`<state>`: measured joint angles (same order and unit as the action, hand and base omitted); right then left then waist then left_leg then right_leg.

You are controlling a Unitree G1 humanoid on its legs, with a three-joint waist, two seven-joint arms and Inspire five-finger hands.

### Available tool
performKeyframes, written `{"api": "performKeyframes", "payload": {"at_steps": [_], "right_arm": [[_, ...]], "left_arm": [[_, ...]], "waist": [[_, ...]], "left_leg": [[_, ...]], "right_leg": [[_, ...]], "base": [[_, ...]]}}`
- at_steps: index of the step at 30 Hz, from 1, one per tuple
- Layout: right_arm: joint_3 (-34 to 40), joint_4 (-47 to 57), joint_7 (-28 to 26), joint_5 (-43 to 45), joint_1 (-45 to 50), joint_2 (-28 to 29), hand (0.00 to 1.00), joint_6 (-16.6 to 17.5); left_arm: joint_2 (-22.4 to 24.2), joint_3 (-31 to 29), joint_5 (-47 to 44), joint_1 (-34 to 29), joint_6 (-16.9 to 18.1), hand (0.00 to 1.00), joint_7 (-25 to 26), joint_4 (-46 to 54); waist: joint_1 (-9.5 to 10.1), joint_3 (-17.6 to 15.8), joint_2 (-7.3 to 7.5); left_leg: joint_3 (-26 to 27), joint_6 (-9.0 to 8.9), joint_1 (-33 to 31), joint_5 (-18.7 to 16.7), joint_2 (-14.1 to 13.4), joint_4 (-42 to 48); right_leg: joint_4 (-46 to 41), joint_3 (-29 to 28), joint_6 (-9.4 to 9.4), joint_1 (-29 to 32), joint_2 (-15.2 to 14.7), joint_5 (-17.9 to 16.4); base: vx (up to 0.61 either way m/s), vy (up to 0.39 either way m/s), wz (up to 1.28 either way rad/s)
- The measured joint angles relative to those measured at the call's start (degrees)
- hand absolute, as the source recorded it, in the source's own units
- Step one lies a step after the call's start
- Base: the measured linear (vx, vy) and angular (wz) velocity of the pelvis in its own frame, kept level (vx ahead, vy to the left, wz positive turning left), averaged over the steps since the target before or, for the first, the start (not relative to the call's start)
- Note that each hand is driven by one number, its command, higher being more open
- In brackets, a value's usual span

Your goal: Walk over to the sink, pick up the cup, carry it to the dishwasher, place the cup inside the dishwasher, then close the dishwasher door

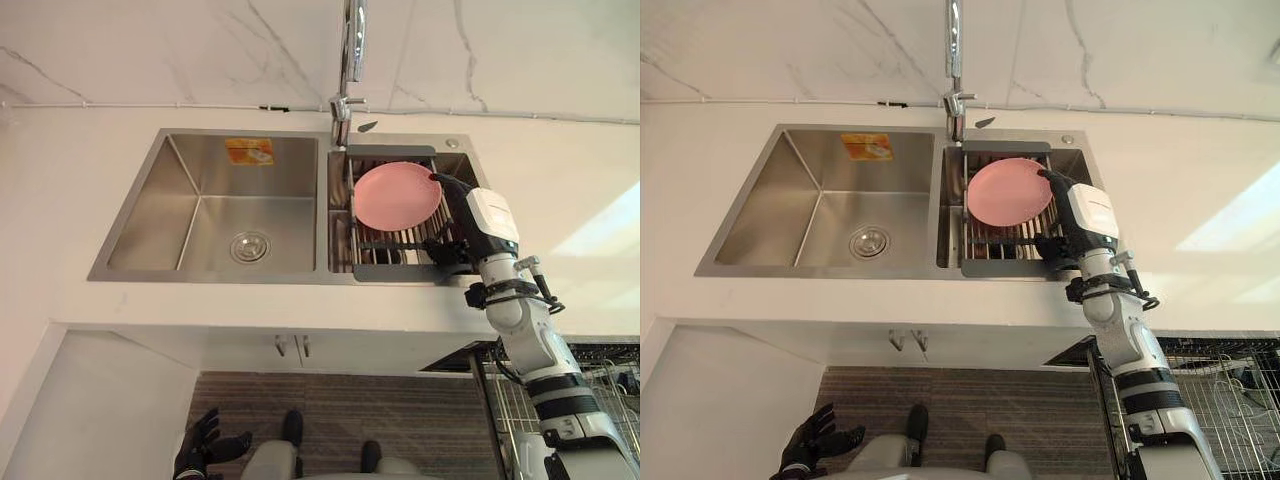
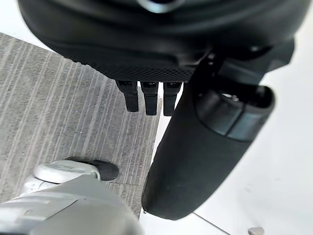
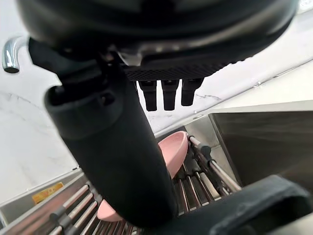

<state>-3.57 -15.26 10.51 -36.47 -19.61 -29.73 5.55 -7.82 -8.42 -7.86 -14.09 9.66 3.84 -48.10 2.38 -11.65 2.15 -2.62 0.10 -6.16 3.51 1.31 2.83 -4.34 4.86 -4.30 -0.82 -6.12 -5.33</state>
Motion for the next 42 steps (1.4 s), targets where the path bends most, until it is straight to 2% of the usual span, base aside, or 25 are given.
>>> {"api": "performKeyframes", "payload": {"at_steps": [8,23,36,42], "right_arm": [[-2.4,-5.8,0.2,-4.0,-4.8,-2.1,0.90,-1.6],[-5.8,-6.7,0.4,-4.8,-11.2,-5.0,0.90,-2.7],[-5.8,-6.7,0.9,-6.6,-12.0,-5.1,0.90,-3.2],[-5.9,-6.7,0.9,-6.3,-13.2,-5.0,0.90,-4.0]], "left_arm": [[0.1,0.2,-0.1,1.0,0.7,0.90,0.1,0.3],[0.0,1.0,-2.2,4.0,0.9,0.90,0.9,0.6],[0.1,1.1,-2.2,4.5,1.1,0.90,1.0,1.0],[0.1,1.2,-2.3,4.6,1.2,0.90,1.0,0.9]], "waist": [[0.60,-2.4,-0.26],[0.57,-5.4,-1.34],[0.59,-5.6,-1.67],[0.58,-6.0,-2.40]], "left_leg": [[-1.2,0.10,-2.9,-0.5,0.1,2.8],[-0.8,-0.13,-4.9,-0.6,-0.9,3.5],[-1.5,-0.47,-5.6,0.5,-1.2,2.2],[-1.7,-0.71,-5.2,1.7,-1.6,0.3]], "right_leg": [[-0.4,1.0,-0.02,1.2,0.0,0.0],[-0.7,0.3,0.53,3.2,1.0,1.1],[-0.5,1.0,0.58,4.0,1.5,1.5],[0.1,1.1,1.03,4.0,1.8,1.9]], "base": [[-0.01,-0.001,0.06],[-0.04,0.000,-0.02],[-0.01,-0.003,0.01],[0.00,0.000,0.00]]}}
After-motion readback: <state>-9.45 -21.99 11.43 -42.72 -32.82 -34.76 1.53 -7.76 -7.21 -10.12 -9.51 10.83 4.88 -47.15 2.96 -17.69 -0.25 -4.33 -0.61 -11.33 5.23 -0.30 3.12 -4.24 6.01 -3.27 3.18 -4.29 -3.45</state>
